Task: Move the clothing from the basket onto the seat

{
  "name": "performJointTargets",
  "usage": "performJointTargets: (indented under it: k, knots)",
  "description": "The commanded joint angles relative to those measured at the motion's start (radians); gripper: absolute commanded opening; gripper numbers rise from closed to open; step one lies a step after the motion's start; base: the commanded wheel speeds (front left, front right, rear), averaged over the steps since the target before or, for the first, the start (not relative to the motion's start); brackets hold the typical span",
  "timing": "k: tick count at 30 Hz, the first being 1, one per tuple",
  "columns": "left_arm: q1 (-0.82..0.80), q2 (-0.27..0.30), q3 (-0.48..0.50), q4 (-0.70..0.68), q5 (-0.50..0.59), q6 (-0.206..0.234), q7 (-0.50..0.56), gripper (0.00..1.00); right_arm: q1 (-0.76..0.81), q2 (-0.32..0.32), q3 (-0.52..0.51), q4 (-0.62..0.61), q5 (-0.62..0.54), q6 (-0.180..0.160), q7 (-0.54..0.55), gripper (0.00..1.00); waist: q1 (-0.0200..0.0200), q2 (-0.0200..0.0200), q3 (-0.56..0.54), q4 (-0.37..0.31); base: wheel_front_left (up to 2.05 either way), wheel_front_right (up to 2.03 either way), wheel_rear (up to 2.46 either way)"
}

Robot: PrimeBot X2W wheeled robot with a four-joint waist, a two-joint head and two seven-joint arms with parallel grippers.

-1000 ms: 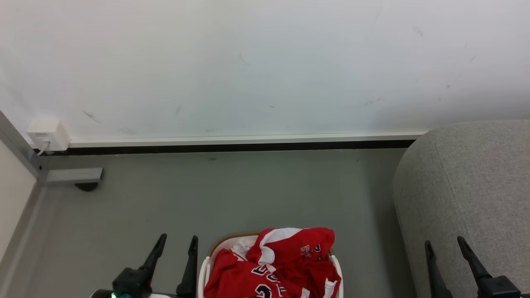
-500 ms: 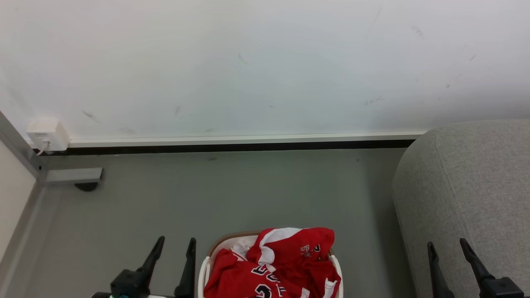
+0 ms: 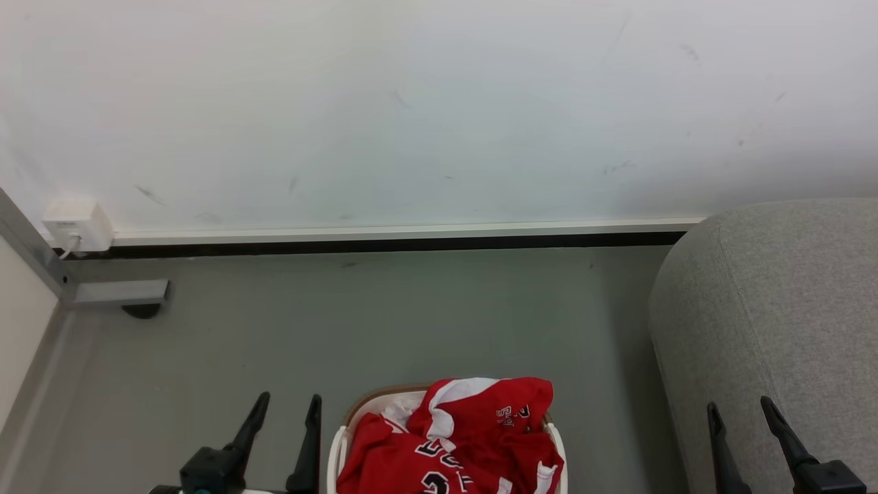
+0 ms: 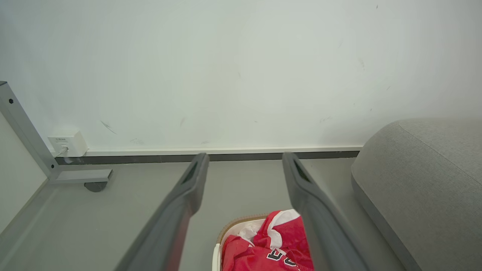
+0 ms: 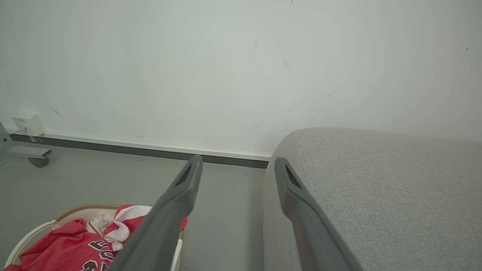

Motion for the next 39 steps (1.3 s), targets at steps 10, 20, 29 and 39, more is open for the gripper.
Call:
performJointTargets:
  k: [10, 20, 29, 39]
  knots:
    - [-0.016, 0.007, -0.001, -0.005, -0.016, 0.001, -0.001, 1.0, -0.025, -0.001, 0.012, -0.01, 0.003, 0.0, -0.003, 1.0, 0.0, 0.0, 0.044, -0.023, 0.0, 0.0, 0.0]
    - [-0.121, 0.007, -0.035, 0.025, 0.023, -0.02, -0.001, 1.0, -0.112, -0.001, 0.026, -0.052, 0.032, 0.0, -0.002, 1.0, 0.0, 0.0, 0.204, -0.097, 0.0, 0.0, 0.0]
    - [-0.301, 0.022, -0.128, 0.212, 0.092, -0.056, -0.001, 1.0, -0.219, -0.001, 0.058, -0.103, 0.078, 0.0, -0.002, 1.0, 0.0, 0.0, 0.391, -0.179, 0.0, 0.0, 0.0]
    - [-0.537, 0.025, -0.219, 0.636, 0.158, -0.064, 0.123, 1.0, -0.302, -0.001, 0.091, -0.142, 0.138, 0.0, -0.002, 1.0, 0.0, 0.0, 0.542, -0.252, 0.0, 0.0, 0.0]
